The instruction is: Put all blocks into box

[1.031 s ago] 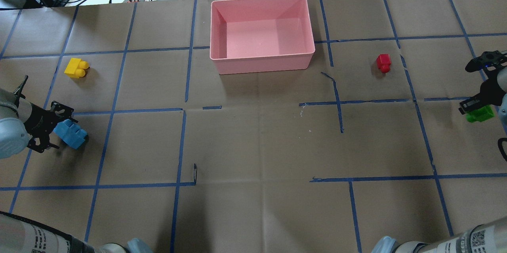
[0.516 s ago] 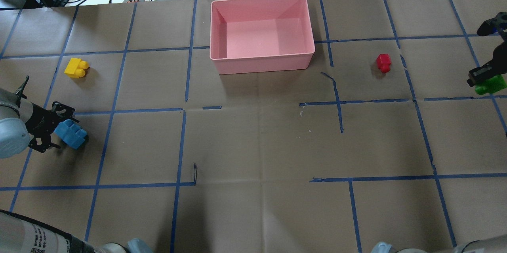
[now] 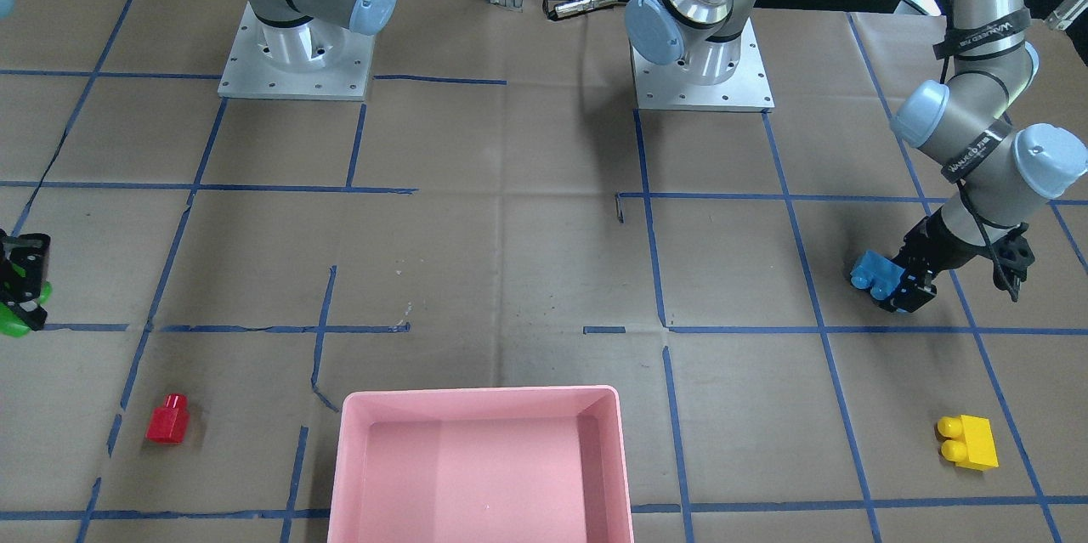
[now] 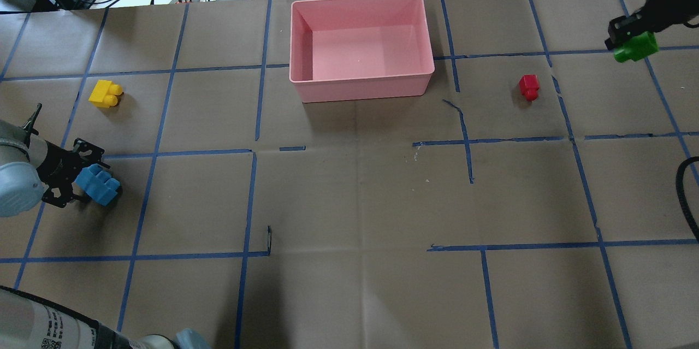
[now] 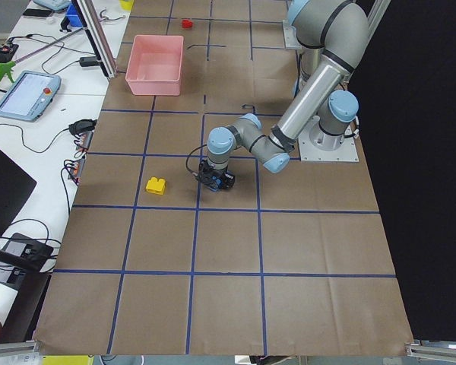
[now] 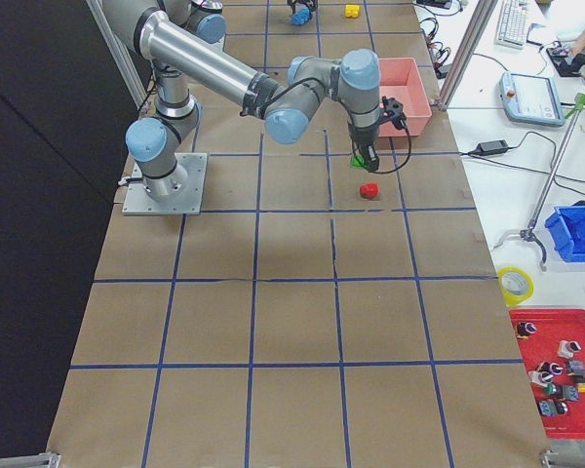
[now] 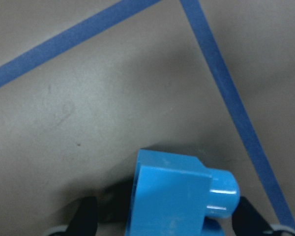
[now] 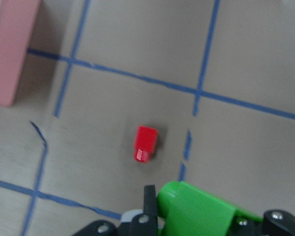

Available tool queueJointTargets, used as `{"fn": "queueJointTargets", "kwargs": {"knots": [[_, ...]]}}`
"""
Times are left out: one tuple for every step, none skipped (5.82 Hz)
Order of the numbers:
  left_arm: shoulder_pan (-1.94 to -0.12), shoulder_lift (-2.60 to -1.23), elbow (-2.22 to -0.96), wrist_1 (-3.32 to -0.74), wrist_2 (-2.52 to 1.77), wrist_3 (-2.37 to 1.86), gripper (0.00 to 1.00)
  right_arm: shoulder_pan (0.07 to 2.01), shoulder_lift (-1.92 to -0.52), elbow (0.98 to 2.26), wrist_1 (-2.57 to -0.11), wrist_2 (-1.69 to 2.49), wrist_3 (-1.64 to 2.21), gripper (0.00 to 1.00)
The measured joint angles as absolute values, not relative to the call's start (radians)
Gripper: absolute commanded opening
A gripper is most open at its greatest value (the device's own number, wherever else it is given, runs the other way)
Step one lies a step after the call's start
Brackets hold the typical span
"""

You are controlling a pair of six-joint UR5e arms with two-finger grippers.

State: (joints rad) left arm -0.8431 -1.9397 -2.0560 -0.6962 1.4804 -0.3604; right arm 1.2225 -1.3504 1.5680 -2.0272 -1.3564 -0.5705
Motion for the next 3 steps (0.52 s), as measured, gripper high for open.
{"fn": "queueJointTargets", "kwargs": {"knots": [[-0.843,-1.933,-2.058,-0.702,1.448,-0.36,0.37,1.331,-1.302,1.483,-2.028,-1.264,-0.419,0.23],[-0.844,-1.928,-2.056,-0.704,1.434,-0.36,0.26,1.445,-1.212,1.369,-2.039,-1.202,-0.277,0.23],[-0.843,-1.925,-2.052,-0.705,1.428,-0.357,0.24,1.551,-1.082,1.224,-2.073,-1.174,-0.164,0.24]]}}
